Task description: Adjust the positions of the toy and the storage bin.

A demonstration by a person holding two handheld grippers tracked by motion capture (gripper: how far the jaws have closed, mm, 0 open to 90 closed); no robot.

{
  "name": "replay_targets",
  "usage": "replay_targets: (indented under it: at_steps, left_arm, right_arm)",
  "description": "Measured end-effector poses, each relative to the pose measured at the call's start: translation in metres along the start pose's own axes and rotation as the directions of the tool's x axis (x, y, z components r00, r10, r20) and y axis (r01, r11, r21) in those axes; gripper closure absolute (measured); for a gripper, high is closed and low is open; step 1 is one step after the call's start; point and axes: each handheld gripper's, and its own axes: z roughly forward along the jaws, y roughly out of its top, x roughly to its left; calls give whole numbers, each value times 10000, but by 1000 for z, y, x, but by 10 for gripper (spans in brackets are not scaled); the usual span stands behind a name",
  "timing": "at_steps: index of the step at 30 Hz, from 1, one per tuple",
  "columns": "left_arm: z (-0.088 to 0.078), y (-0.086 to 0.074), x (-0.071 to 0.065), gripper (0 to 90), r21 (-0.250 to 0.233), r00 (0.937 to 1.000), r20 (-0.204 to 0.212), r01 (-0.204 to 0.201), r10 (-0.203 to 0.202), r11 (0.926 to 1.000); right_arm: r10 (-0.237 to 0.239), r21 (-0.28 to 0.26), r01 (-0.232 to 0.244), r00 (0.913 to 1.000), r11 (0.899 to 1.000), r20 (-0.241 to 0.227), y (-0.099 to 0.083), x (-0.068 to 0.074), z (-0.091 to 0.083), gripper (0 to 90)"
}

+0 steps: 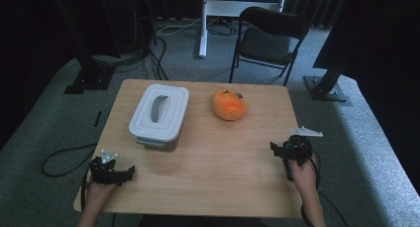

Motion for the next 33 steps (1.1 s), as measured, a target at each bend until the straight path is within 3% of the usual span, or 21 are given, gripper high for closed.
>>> replay_targets:
  at_steps: [4,8,10,16,33]
  left_arm:
    - [0,0,0,3,-9,10000,0,10,-10,10000]
    - [0,0,0,3,-9,10000,0,10,-10,10000]
    - [0,0,0,3,-11,10000,0,13,-13,10000]
    - [0,0,0,3,-13,10000,1,13,-13,10000]
    - [0,0,0,3,-12,10000,1,9,-9,10000]
  right_arm:
    - [-73,84,80,9972,9999,-741,8,10,7,103]
    - [55,-114,-61,9985,9999,-539,16,15,13,104]
    - [110,-69,-115,9976,9999,-686,21,17,16,103]
    - [-78,8,79,9980,10000,-620,35,25,28,104]
    - [-324,-50,320,9941,9995,-1039,82,44,61,142]
